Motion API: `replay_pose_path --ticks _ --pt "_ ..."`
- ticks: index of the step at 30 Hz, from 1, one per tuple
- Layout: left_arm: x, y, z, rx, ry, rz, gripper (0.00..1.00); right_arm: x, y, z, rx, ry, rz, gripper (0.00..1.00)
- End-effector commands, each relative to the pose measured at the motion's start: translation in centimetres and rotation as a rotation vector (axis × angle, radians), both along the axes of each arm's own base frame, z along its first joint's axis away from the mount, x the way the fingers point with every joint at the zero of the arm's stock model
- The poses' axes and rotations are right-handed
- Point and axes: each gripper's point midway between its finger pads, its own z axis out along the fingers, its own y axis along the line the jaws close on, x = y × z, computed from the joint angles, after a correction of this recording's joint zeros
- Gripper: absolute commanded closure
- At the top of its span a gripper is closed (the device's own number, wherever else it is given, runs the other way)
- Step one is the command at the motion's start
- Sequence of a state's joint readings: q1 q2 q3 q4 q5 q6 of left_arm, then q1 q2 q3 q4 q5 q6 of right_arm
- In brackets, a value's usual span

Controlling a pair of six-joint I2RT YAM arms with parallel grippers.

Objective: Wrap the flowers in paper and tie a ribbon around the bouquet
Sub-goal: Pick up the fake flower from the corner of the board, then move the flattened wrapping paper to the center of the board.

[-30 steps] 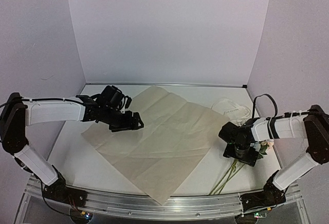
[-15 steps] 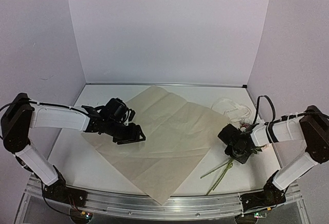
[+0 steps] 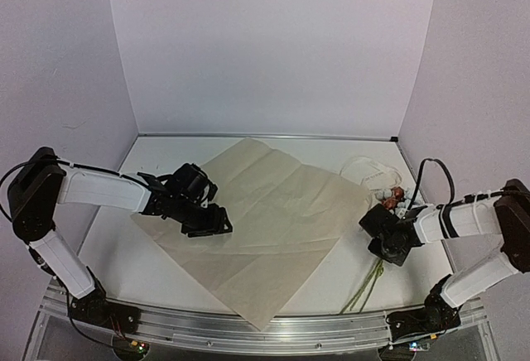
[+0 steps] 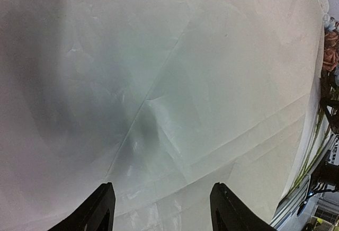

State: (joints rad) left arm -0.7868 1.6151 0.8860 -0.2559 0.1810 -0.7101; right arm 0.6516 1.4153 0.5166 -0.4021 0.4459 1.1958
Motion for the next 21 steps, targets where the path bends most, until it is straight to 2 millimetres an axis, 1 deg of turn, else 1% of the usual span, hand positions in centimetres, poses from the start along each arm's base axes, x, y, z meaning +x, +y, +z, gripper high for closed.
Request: replay_pose_path --ticks 1,5,9,15,17,21 --pt "0.4 0.0 0.2 0.020 -0.013 -0.002 0.36 -2.0 -0.1 2.6 -0.046 0.146 0.141 1.00" --pt "0.5 -0.1 0.4 0.020 -0.020 -0.002 0.36 -0.8 1.2 6.8 -0.042 0.124 0.253 1.00" --pt "0.6 -0.3 0.6 0.013 -0.021 -0.008 0.36 -0.4 2.6 10.2 -0.010 0.144 0.338 1.00" --pt "0.8 -0.4 1.1 0.012 -0.037 -0.014 0.36 0.7 5.7 14.0 0.084 0.150 0.426 1.00" --pt "0.7 -0.5 1.1 0.011 -0.037 -0.016 0.36 1.4 6.8 14.9 0.103 0.152 0.449 1.00" --pt "0.7 -0.5 1.0 0.008 -0.035 -0.021 0.36 2.5 7.5 16.2 0.094 0.133 0.457 1.00"
